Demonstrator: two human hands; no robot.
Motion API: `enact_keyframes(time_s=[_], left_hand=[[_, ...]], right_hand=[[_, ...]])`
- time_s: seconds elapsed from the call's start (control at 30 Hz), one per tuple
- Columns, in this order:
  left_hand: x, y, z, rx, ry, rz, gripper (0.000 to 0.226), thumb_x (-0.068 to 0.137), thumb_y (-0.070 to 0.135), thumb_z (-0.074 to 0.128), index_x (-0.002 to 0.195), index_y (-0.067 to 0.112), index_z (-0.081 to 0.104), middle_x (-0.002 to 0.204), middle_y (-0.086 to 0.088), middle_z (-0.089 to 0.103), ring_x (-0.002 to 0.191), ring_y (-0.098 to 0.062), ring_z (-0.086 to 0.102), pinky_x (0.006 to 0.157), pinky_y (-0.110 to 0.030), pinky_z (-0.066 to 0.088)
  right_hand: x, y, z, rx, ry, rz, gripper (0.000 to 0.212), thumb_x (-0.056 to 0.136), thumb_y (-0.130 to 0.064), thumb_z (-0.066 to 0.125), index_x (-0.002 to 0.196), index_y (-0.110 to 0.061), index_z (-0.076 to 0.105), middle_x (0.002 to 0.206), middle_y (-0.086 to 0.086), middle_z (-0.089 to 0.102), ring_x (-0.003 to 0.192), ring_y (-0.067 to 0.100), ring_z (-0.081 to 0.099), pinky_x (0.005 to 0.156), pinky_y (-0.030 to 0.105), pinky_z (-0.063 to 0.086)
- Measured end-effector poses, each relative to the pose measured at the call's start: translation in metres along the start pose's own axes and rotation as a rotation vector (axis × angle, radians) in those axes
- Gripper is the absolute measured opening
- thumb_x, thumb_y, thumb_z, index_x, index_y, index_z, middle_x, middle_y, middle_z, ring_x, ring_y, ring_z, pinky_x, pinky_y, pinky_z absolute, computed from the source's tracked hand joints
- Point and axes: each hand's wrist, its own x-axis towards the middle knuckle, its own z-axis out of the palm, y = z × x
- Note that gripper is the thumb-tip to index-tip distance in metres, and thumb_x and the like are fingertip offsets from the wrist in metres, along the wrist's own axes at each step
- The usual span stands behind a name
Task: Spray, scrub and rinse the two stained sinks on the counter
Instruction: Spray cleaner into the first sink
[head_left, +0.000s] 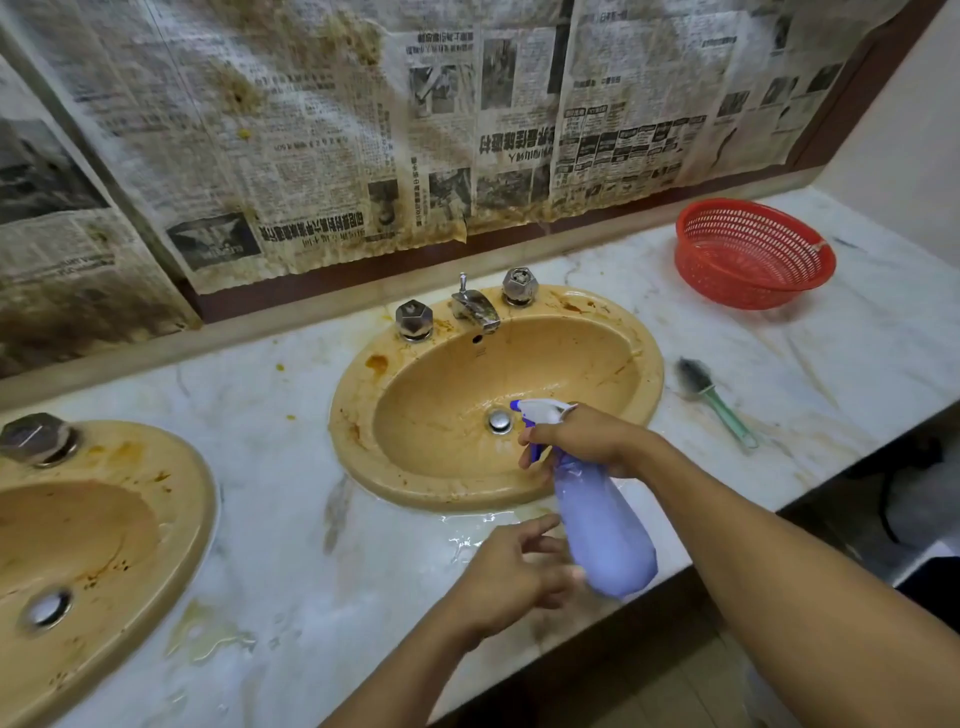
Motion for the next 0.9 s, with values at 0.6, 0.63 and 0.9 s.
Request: enact_keyframes(time_s=[0.6, 0.63, 0.9], left_hand=[[-0.009, -0.102, -0.149, 1.064, 0.910, -0.141, 0.101, 0.083, 0.091, 0.022, 0.164, 0.033, 0.013, 0.174, -0.001, -0.002, 0.158, -0.030, -0.011, 0.124, -0.055, -0.010], [-0.007, -0.104, -0.146, 1.072, 0.924, -0.159, 0.101, 0.083, 0.091, 0.020, 0.164, 0.033, 0.011, 0.174, -0.001, -0.003, 0.159, -0.029, -0.012, 0.124, -0.057, -0.009], [-0.001, -0.104, -0.138, 1.110, 0.954, -0.227, 0.098, 0.085, 0.089, 0.015, 0.165, 0.032, 0.012, 0.174, -0.002, -0.001, 0.159, -0.029, -0.009, 0.124, -0.059, -0.005]], right_hand=[[0.059, -0.035, -0.090, -0.880, -0.461, 0.033, 0.027, 0.094, -0.042, 0.070, 0.099, -0.016, 0.073, 0.087, -0.003, 0.077, 0.060, 0.014, 0.068, 0.071, 0.025, 0.053], [0.059, -0.034, -0.096, -0.884, -0.458, 0.029, 0.029, 0.094, -0.043, 0.070, 0.101, -0.015, 0.073, 0.088, -0.005, 0.078, 0.060, 0.013, 0.069, 0.072, 0.024, 0.053], [0.048, -0.012, -0.168, -1.104, -0.275, 0.070, 0.036, 0.097, -0.043, 0.058, 0.082, -0.013, 0.071, 0.058, -0.003, 0.070, 0.060, 0.020, 0.072, 0.087, 0.035, 0.057]])
